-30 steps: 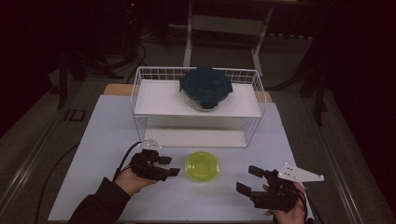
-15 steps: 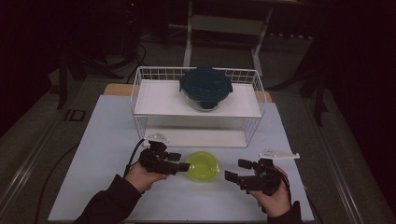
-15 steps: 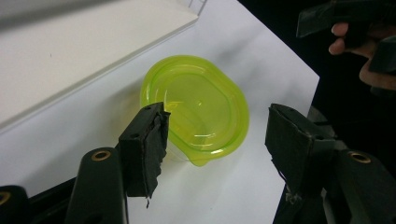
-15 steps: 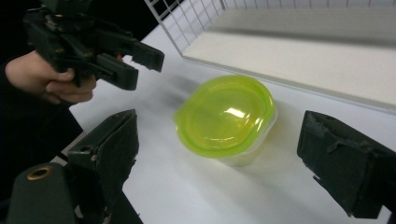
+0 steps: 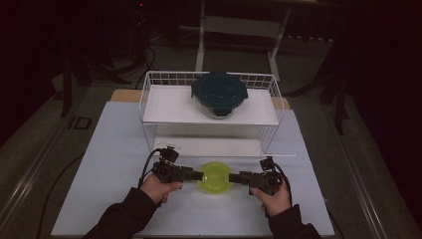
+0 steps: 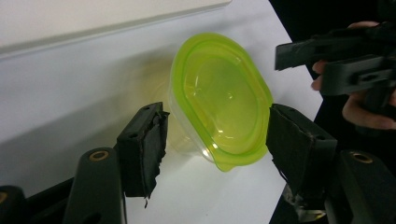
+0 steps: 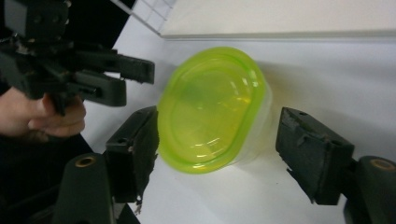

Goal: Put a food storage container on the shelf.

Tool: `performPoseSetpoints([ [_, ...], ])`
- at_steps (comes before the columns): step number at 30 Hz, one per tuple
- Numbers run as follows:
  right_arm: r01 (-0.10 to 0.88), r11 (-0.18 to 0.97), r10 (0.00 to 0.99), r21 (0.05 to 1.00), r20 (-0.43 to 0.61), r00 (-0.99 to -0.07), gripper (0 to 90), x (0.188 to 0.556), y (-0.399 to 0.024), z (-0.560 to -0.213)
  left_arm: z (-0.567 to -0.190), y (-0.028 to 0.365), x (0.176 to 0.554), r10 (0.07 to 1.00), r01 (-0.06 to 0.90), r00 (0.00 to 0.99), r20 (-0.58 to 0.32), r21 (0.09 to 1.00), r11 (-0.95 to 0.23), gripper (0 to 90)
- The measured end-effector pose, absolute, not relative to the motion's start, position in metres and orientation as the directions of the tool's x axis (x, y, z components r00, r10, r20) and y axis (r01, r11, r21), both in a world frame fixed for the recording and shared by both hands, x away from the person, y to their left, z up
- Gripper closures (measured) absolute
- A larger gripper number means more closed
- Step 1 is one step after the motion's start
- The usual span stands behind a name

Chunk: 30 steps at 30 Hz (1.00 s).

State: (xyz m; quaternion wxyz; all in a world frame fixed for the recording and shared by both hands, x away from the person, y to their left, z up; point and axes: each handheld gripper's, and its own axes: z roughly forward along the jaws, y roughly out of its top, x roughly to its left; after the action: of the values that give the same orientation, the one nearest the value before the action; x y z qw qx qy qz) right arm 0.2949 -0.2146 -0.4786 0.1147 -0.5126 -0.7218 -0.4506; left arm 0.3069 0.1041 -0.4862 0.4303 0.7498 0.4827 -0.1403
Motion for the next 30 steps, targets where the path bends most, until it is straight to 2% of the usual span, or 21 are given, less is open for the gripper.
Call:
performPoseSetpoints([
  [5,0.884,0.044,0.653,0.466,0.656,-0.378,41.0,0.305,-0.213,-0.494,-0.497,0.104,0.312,0.595,0.872,0.45,-0.666,0.471,-0.132,43.1],
  [9,0.905,0.025,0.648,0.425,0.683,-0.338,51.6,0.308,-0.21,-0.502,-0.501,0.102,0.312,0.577,0.884,0.434,-0.692,0.449,-0.126,55.8],
  [10,0.905,0.025,0.648,0.425,0.683,-0.338,51.6,0.308,-0.21,-0.502,-0.501,0.102,0.312,0.577,0.884,0.434,-0.692,0.449,-0.126,57.1],
  [11,0.908,0.023,0.645,0.418,0.688,-0.333,54.1,0.308,-0.21,-0.503,-0.502,0.102,0.312,0.574,0.886,0.432,-0.696,0.446,-0.126,57.1],
  [12,0.913,0.013,0.643,0.407,0.696,-0.319,62.0,0.308,-0.21,-0.504,-0.503,0.102,0.313,0.574,0.89,0.425,-0.7,0.438,-0.125,63.1],
  [14,0.917,0.013,0.644,0.398,0.699,-0.312,68.9,0.307,-0.21,-0.504,-0.505,0.101,0.312,0.579,0.889,0.428,-0.693,0.439,-0.133,65.4],
  [17,0.916,0.02,0.642,0.4,0.698,-0.319,74.5,0.306,-0.21,-0.505,-0.507,0.1,0.311,0.577,0.892,0.425,-0.697,0.43,-0.138,68.2],
  [25,0.913,0.055,0.634,0.404,0.692,-0.344,77.4,0.301,-0.206,-0.503,-0.512,0.102,0.31,0.529,0.909,0.4,-0.748,0.397,-0.125,75.2],
  [30,0.892,0.08,0.658,0.445,0.649,-0.383,80.6,0.294,-0.205,-0.496,-0.505,0.103,0.304,0.53,0.898,0.421,-0.736,0.421,-0.129,81.0],
])
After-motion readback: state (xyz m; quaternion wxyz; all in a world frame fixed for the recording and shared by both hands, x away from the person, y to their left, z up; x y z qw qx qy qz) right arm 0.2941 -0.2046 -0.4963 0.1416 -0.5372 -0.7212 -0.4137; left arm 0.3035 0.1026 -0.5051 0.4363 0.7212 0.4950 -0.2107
